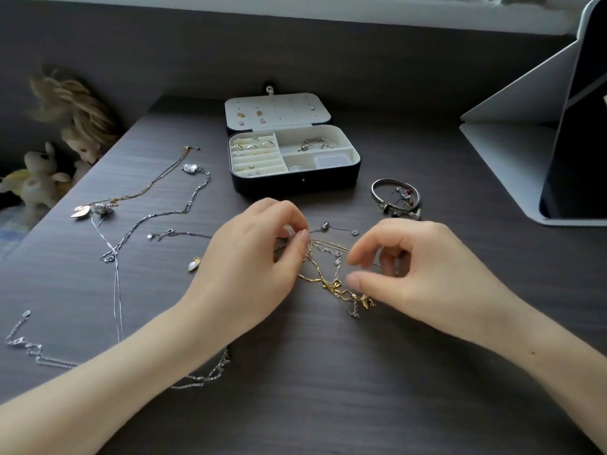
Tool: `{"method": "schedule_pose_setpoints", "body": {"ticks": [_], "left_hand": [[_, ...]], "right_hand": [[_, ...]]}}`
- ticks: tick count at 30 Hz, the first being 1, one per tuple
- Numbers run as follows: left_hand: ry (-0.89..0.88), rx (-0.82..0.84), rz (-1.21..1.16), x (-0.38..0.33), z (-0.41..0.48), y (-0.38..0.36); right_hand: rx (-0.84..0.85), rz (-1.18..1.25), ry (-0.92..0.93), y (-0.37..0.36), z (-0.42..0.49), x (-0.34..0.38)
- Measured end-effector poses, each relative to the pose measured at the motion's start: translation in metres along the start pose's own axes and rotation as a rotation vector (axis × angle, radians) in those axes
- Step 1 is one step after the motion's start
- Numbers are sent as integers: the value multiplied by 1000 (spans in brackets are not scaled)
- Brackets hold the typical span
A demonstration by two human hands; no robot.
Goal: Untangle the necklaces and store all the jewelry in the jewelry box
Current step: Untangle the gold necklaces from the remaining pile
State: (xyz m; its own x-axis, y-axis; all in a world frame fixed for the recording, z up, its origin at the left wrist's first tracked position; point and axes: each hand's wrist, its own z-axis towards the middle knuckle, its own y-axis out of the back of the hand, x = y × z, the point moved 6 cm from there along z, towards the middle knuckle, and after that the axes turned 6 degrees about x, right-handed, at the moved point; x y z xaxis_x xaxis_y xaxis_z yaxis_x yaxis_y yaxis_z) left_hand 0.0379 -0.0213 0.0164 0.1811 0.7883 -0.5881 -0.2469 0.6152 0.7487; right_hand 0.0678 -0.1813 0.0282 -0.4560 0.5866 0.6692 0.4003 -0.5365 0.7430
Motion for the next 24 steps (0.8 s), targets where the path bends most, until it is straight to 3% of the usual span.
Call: {"method": "schedule_pose_setpoints", "body": {"ticks": [2, 5, 8, 10, 17, 24], "left_hand": [[-33, -18, 184, 0, -1, 3], [-130, -10, 318, -7, -1, 5], [-354, 159, 224, -21, -4, -6], [-415, 283, 152, -25, -8, -15], [-373, 316, 148, -18, -8, -16], [-354, 351, 132, -16, -8, -17]], "right_hand": [[120, -180, -4, -4, -2, -1], [206, -238, -3, -6, -3, -2], [267, -243, 24, -7, -4, -1], [302, -213, 17, -5, -6, 1], [481, 96, -18, 0, -10, 4], [345, 316, -62, 15, -6, 1]]}}
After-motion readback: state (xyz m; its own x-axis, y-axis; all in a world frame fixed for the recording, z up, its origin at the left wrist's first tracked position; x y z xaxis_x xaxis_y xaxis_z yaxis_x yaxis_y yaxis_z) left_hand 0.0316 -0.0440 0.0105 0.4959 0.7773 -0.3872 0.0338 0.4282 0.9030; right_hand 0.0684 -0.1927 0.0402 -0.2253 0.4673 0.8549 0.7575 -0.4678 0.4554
